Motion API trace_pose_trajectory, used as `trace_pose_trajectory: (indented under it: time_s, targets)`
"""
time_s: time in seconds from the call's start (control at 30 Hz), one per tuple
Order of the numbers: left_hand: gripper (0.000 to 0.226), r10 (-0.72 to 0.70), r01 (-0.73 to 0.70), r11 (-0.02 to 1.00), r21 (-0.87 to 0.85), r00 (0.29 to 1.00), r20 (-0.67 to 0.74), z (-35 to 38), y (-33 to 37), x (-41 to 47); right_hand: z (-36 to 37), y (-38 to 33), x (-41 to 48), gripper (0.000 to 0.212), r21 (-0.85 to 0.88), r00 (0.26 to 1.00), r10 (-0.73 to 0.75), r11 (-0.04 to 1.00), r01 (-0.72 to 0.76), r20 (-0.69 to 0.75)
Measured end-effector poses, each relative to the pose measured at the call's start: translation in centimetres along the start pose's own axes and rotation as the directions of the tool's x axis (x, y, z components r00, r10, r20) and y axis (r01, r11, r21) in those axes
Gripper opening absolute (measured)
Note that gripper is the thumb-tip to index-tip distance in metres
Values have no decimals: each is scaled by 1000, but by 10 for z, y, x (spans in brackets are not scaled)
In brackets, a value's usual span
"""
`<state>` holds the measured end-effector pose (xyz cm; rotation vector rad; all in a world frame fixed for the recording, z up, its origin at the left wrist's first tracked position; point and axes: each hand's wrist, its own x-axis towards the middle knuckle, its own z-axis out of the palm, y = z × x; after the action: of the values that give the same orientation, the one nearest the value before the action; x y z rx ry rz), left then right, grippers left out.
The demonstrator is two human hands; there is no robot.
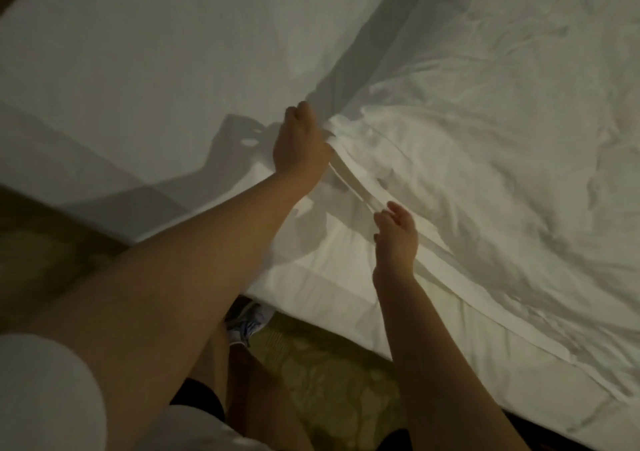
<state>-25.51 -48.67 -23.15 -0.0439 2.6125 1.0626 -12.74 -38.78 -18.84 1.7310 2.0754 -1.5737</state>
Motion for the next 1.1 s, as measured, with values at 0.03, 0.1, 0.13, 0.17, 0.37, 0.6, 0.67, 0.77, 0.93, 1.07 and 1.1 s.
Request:
trace_pose_trajectory:
  time_s: [0.03, 0.1, 0.13, 0.17, 0.37, 0.6, 0.67, 0.77, 0.93, 1.07, 1.1]
  targets:
    - [43, 22, -21, 1000, -18, 999, 31, 3, -3, 3, 2, 8, 1, 34, 8, 998, 59, 998, -59, 16]
    - [41, 110, -103, 993, -63, 987, 114, 11, -5, 5, 5, 23, 3, 30, 36, 983, 173, 984, -175, 64]
    - [37, 142, -130, 987, -94, 981, 133, 13, -5, 5, 6, 28, 4, 29, 50, 975, 205, 977, -209, 87]
    - [33, 160, -144, 981, -133, 979, 123, 15, -4, 6, 6, 33, 4, 28, 65, 971, 219, 972, -226, 100]
    - [27, 78, -17, 935, -354, 984, 159, 11, -22, -6, 3, 21, 9, 17, 279, 972, 235, 931, -233, 26]
    - [31, -52, 190, 864, -466, 955, 294, 9, -33, 2, 25, -23, 22, 23, 581, 901, 294, 690, -432, 320]
    - [29, -38, 141, 932, -334, 954, 297, 10, -23, 11, 29, -28, 27, 20, 613, 900, 252, 665, -428, 355]
    - [13, -12, 50, 991, -123, 956, 293, 8, -12, 25, 30, -37, 31, 20, 678, 903, 194, 606, -417, 383]
    - [23, 284, -284, 959, -3, 957, 54, -31, -17, 1, 24, -76, 13, 41, 667, 992, 82, 735, -123, 93]
    - [27, 89, -124, 985, 117, 960, 267, -27, -54, -13, 27, -19, -10, 44, 362, 973, 208, 903, -230, 100]
    - [33, 110, -141, 986, 87, 950, 293, -27, -47, -15, 29, -12, -11, 41, 376, 967, 237, 890, -256, 97]
